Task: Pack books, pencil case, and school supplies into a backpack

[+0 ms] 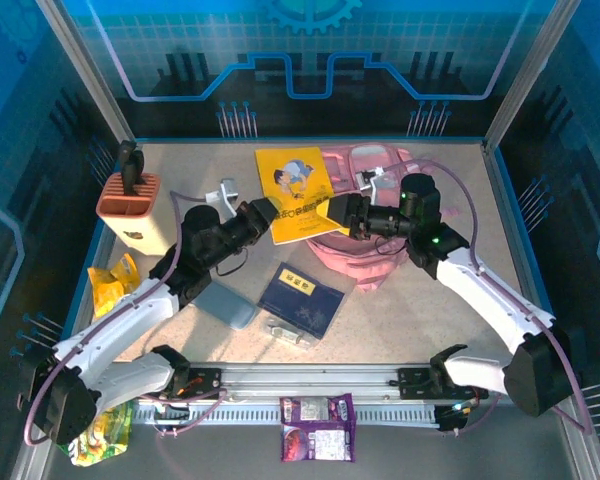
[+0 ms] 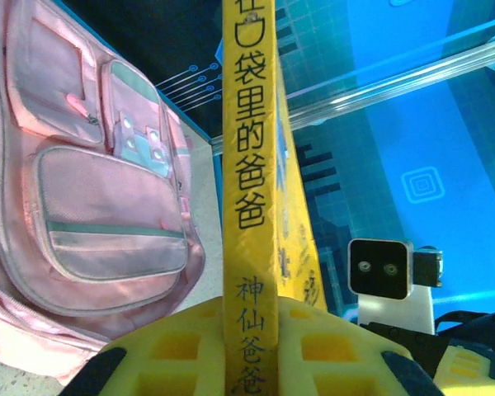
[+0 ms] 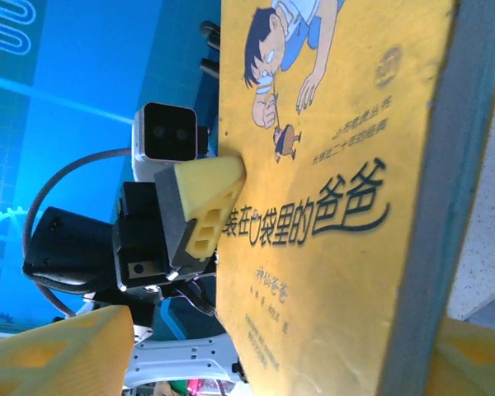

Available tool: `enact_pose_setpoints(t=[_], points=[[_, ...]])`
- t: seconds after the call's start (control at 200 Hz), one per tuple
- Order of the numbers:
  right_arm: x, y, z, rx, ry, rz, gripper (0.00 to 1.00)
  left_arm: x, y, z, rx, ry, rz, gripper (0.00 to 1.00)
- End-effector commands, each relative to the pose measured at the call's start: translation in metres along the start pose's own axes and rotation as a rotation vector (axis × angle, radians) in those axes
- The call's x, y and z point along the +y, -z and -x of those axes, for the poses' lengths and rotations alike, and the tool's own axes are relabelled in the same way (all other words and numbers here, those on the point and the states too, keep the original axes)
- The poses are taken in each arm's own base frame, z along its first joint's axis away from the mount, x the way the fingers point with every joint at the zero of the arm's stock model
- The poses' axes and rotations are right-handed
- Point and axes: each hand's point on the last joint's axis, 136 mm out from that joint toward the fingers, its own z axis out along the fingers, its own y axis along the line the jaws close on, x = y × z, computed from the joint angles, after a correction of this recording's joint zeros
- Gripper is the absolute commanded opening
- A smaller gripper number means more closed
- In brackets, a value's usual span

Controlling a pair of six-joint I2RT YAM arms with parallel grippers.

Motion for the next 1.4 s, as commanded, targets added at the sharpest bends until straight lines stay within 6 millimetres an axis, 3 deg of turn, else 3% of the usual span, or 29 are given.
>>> enact_pose_setpoints(t=[0.0,0.31,0.57,0.615,0.73,0.946,1.066,1.396], points=[[0.005,0.005,0.001,0.013,0.022,0.034,0.66,-0.012,0.003,0.002,-0.037,-0.059,-0.041,0.0],[-0.016,0.011,-0.003,0.031,0.021,-0.057,0.4,-0.015,-0.004,-0.018,-0.004,-0.113,-0.026,0.0],[-0.019,0.031,-0.004,-0.013,0.064,-0.136,0.18,-0.019,-0.01,-0.028,0.015,-0.156,-0.017,0.0],[-0.022,0.036,-0.003,-0.028,0.066,-0.154,0.16,-0.02,-0.012,-0.031,0.025,-0.159,-0.019,0.04],[-0.021,0.049,0.0,-0.061,0.069,-0.161,0.14,-0.022,-0.015,-0.036,0.044,-0.182,-0.023,0.3],[-0.037,0.091,-0.003,-0.12,0.083,-0.309,0.14,-0.003,-0.009,-0.031,0.065,-0.396,0.141,0.56],[-0.048,0.118,-0.008,-0.155,0.06,-0.377,0.14,0.015,-0.02,-0.04,0.163,-0.571,0.238,0.58],[-0.072,0.175,-0.016,-0.281,-0.025,-0.517,0.15,0.025,-0.09,-0.101,0.513,-0.997,0.087,0.61]])
